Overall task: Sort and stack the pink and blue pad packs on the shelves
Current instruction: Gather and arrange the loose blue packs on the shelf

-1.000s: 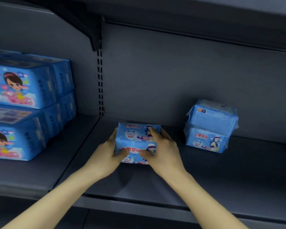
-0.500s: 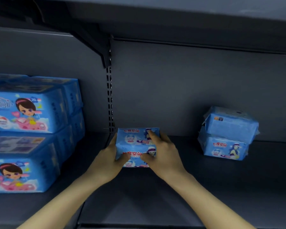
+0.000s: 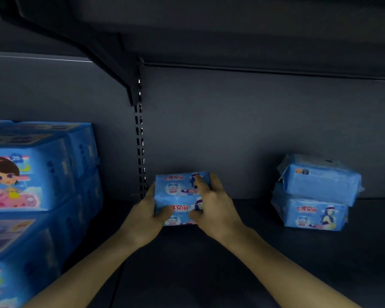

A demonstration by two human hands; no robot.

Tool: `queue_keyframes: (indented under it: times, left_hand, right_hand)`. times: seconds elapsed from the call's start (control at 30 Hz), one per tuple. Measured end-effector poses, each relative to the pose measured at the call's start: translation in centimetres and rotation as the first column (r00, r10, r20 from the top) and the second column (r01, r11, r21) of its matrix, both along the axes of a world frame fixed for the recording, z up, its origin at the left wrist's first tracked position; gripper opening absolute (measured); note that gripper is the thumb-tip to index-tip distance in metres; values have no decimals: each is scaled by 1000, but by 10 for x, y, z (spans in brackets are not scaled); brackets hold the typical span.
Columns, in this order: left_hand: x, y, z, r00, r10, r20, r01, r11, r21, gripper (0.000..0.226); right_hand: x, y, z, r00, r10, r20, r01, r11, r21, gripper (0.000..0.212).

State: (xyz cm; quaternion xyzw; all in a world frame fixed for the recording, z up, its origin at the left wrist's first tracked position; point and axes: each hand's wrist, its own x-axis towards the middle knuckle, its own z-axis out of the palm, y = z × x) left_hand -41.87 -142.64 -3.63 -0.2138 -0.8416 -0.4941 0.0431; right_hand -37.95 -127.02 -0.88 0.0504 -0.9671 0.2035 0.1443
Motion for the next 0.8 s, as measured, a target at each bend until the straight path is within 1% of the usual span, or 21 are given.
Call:
queue_keyframes:
  times: [0.13,0.3,0.5,0.8]
  left_hand:
    - [-16,3,2,1000,-7,14,7,1000,13,48]
    - [-28,5,4,1000,-9,8,9,1000,10,45]
    - [-37,3,4,1000,6,29,-6,1000,-25,44]
    - [-46,4,-2,998,12,55,-11,1000,-20,43]
  right_hand:
    - [-13,3,1,1000,-13,1,13,1000,18,75]
    - [-27,5,1,1000,-21,17,20,998,61,75]
    - [-38,5,-2,999,-22,27,20,997,69,73]
    - [-47,6,-5,999,-24,36,21,996,82,72]
